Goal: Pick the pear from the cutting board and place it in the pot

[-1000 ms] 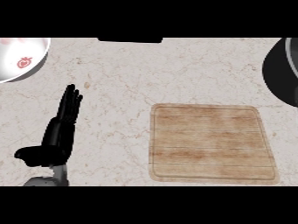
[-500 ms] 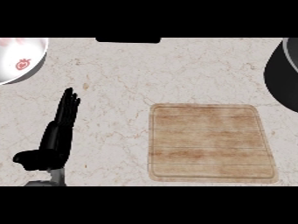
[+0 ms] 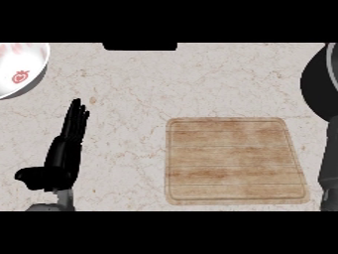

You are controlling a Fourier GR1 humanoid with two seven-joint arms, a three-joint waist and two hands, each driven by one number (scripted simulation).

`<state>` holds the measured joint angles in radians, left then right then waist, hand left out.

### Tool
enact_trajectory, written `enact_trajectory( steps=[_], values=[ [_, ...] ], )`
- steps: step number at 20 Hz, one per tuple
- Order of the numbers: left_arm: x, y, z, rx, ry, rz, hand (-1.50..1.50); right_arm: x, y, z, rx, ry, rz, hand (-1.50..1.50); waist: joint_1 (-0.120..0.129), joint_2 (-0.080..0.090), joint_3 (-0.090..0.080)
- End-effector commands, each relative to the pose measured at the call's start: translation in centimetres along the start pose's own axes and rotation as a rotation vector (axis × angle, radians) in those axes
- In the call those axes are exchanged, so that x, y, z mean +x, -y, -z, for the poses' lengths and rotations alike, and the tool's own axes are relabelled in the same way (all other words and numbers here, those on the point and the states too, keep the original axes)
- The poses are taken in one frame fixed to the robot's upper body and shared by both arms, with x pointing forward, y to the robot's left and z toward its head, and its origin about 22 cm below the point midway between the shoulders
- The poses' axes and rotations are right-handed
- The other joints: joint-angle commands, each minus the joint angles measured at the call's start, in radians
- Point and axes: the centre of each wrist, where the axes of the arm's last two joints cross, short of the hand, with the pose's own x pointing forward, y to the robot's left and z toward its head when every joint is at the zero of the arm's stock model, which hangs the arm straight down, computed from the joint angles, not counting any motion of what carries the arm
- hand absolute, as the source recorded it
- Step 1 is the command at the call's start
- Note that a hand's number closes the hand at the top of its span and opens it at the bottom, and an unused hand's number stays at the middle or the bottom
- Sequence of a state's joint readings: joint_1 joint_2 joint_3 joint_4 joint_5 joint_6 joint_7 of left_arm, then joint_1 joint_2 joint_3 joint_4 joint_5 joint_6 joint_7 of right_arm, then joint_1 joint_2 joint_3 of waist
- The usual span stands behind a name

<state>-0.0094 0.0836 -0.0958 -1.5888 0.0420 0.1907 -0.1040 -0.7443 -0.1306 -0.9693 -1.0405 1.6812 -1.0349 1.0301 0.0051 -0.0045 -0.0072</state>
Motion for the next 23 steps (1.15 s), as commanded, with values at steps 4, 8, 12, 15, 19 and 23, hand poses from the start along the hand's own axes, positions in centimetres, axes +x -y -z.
enact_trajectory(
  steps=[4,8,12,15,19,23],
  values=[
    [-1.9,-1.8,-0.4,0.022,-0.017,-0.016,0.00,-4.3,3.1,-0.5,-0.097,-0.001,0.128,-1.50,-0.015,0.000,0.006],
    [-1.3,0.2,-0.1,0.012,0.020,0.016,0.00,-5.1,6.0,0.6,-0.078,0.017,0.112,-1.50,-0.014,0.000,0.006],
    [-0.9,-0.4,-2.0,0.019,-0.009,0.000,0.00,-5.1,7.3,-0.7,-0.100,0.016,0.116,-1.50,0.001,0.001,0.006],
    [-0.1,0.3,-0.4,-0.002,0.010,-0.005,0.00,-7.8,7.7,0.3,-0.144,0.036,0.123,-1.50,-0.002,0.004,0.007],
    [-0.8,0.9,-0.5,-0.004,0.001,-0.007,0.00,-8.9,10.1,2.8,-0.226,0.025,0.159,-1.50,-0.010,0.002,0.007],
    [-0.8,0.3,-0.4,0.003,-0.003,-0.010,0.00,-8.1,11.6,2.6,-0.238,0.011,0.199,-1.50,-0.006,0.003,0.007]
  ],
)
